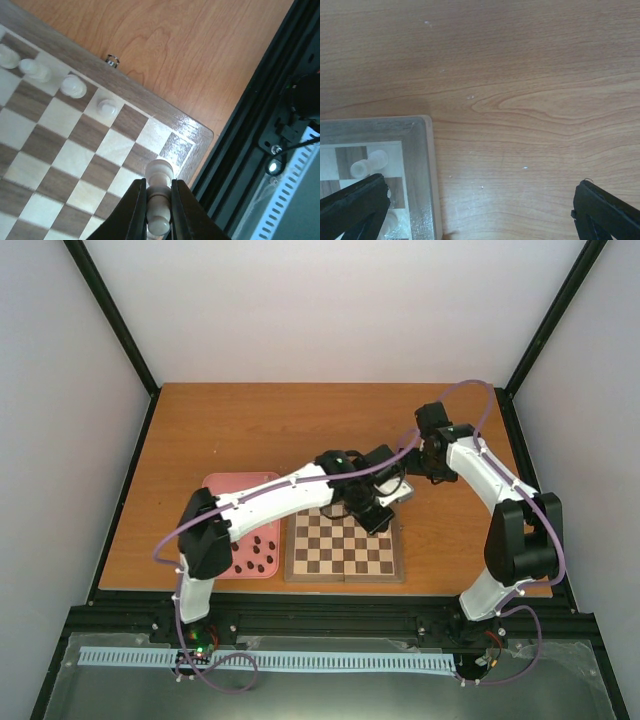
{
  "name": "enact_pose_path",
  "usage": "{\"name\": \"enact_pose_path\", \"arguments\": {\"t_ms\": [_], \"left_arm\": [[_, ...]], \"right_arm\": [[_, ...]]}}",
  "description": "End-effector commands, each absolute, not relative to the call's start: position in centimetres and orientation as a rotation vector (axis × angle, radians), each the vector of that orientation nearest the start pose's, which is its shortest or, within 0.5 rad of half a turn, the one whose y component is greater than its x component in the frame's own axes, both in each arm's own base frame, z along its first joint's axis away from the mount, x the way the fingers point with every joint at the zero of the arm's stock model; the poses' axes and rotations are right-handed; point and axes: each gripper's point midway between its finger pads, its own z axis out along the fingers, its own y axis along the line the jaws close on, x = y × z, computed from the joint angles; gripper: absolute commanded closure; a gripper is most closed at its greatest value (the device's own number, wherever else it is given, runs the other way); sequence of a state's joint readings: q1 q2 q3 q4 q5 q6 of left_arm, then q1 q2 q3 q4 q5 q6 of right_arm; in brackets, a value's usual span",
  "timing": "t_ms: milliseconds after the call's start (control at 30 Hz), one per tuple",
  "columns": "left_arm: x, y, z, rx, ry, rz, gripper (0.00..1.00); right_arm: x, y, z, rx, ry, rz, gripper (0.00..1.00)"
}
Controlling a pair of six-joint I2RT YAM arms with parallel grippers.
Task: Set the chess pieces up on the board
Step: Place the chess piece on the chessboard.
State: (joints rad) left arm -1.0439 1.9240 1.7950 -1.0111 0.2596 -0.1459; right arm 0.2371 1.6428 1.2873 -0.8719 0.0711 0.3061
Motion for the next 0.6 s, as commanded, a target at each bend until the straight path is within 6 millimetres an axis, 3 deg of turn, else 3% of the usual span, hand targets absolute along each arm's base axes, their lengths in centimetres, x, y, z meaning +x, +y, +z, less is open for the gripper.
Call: {"name": "enact_pose_path", "arguments": {"t_ms": [0,233,567], "left_arm": [[18.5,-44.4,14.9,1.374,2.540,-0.577,0.99],[18.8,-44.8,11.9,1.337,2.572,-0.414,0.99],[21.0,-44.4,9.8,1.176,2.571,-0.293,0.99]], "right_arm": [[36.9,6.5,11.9,0.135,2.761,0.038,0.00],[36.8,6.1,11.8,0.137,2.749,0.038,0.00],[36.7,6.1,11.1,0.125,2.761,0.057,0.00]]}}
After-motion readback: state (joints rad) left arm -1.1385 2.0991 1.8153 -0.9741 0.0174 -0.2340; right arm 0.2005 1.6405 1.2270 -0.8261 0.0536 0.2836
